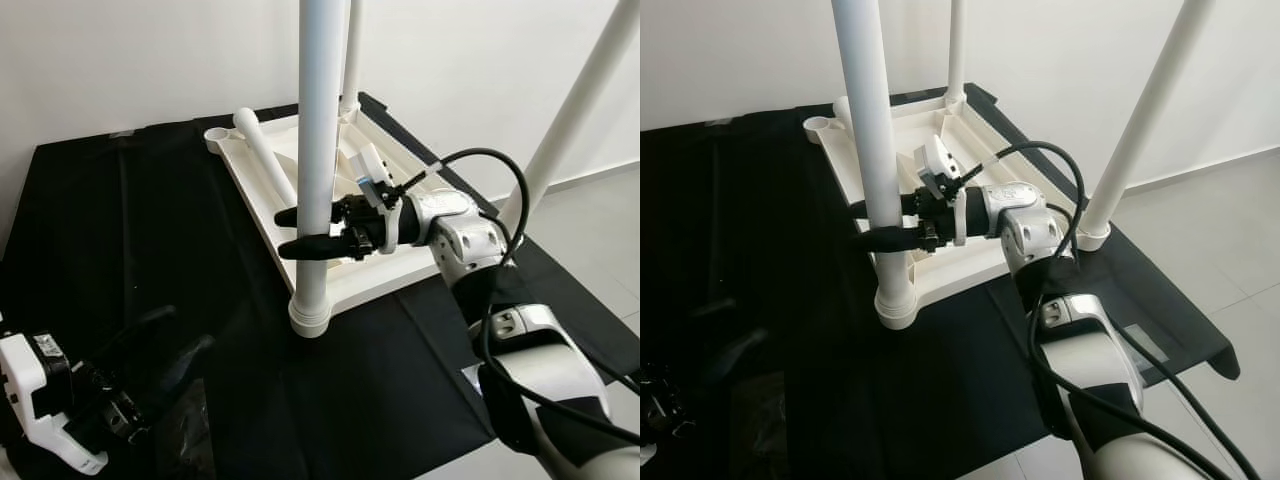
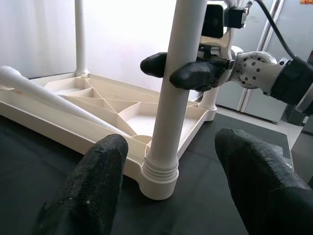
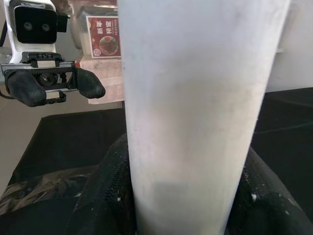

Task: Building children table

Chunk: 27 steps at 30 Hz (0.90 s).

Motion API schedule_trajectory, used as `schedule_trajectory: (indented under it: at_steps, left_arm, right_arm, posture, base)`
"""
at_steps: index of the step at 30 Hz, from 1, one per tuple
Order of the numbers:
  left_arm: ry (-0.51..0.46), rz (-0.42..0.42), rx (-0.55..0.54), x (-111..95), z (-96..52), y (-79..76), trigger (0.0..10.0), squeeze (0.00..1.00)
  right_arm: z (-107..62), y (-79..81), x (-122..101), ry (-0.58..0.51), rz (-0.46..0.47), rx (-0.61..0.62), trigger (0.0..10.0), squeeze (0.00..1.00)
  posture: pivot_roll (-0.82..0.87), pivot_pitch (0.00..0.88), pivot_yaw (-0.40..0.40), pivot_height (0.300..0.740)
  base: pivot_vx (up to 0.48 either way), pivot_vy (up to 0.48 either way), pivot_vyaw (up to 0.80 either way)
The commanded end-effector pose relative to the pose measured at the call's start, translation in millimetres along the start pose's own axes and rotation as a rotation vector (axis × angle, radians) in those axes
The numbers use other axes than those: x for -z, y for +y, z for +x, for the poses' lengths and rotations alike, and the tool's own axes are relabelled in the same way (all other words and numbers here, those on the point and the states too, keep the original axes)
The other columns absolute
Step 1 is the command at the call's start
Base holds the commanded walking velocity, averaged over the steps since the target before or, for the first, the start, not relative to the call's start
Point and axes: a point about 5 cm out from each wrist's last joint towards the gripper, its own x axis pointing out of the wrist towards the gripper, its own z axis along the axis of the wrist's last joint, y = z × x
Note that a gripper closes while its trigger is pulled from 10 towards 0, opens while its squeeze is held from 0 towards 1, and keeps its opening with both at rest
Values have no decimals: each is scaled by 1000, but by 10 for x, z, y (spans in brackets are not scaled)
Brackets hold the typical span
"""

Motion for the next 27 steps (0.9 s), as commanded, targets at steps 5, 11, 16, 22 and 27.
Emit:
schedule_trajectory:
  at_steps: [5, 11, 16, 22, 27]
  left_arm:
    - [-2, 4, 29, -12, 31, -33, 10000, 0]
    - [-7, -4, 43, -28, 38, -31, 10000, 0]
    - [-8, -7, 51, -25, 43, -12, 10000, 0]
    - [-23, -8, 61, -5, 99, 3, 10000, 0]
    - [-24, -16, 69, 14, 116, -2, 10000, 0]
  right_arm:
    - [10, -2, 275, 35, 5, 236, 0, 0]
    - [159, 246, 783, 144, 188, 949, 0, 0]
    - [266, 428, 849, 148, 235, 1068, 0, 0]
    - [408, 341, 754, 104, 234, 1032, 0, 0]
    - [438, 324, 638, 79, 239, 1032, 6078, 0]
  posture:
    - [21, 151, -39, 740]
    - [1, 162, -26, 740]
    - [-18, 156, -14, 740]
    - [-17, 136, -21, 740]
    - [-7, 132, -12, 740]
  base:
    - [0, 0, 0]
    - [0, 0, 0]
    - [0, 0, 0]
    - [0, 0, 0]
    - [0, 0, 0]
